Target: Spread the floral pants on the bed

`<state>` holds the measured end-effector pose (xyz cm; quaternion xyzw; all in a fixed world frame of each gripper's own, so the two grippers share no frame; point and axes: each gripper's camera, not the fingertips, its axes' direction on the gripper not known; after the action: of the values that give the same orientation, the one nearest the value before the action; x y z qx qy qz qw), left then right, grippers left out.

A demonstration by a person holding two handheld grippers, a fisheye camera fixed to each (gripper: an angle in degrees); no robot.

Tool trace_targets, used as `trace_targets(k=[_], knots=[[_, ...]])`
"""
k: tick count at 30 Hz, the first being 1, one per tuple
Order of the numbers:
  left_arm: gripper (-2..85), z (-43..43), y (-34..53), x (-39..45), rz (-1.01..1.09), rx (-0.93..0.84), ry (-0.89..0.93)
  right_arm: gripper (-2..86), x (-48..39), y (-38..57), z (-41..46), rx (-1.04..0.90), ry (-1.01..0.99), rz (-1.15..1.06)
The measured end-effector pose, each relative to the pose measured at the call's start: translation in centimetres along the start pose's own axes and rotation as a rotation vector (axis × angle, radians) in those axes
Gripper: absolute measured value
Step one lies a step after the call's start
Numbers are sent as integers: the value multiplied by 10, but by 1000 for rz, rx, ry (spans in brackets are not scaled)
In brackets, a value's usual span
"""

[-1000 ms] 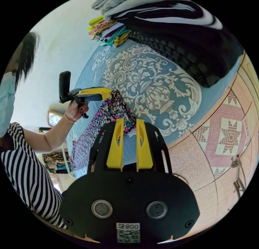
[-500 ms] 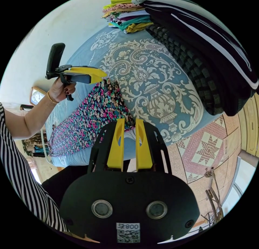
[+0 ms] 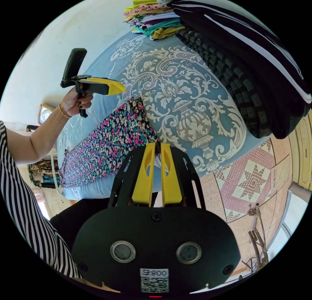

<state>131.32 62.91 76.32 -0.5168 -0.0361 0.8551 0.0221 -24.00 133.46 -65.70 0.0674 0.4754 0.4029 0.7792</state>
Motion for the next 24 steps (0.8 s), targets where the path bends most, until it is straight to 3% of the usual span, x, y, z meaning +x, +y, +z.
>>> trace_targets(k=[8, 15, 24], knots=[[60, 4, -5, 50, 98, -202, -295, 30, -36, -11, 15, -3, -1, -16], [19, -30, 15, 68, 86, -185, -209, 20, -67, -22, 29, -18, 10, -17], [13, -121, 64, 112, 71, -35, -61, 15, -96, -27, 21, 20, -257, 30]])
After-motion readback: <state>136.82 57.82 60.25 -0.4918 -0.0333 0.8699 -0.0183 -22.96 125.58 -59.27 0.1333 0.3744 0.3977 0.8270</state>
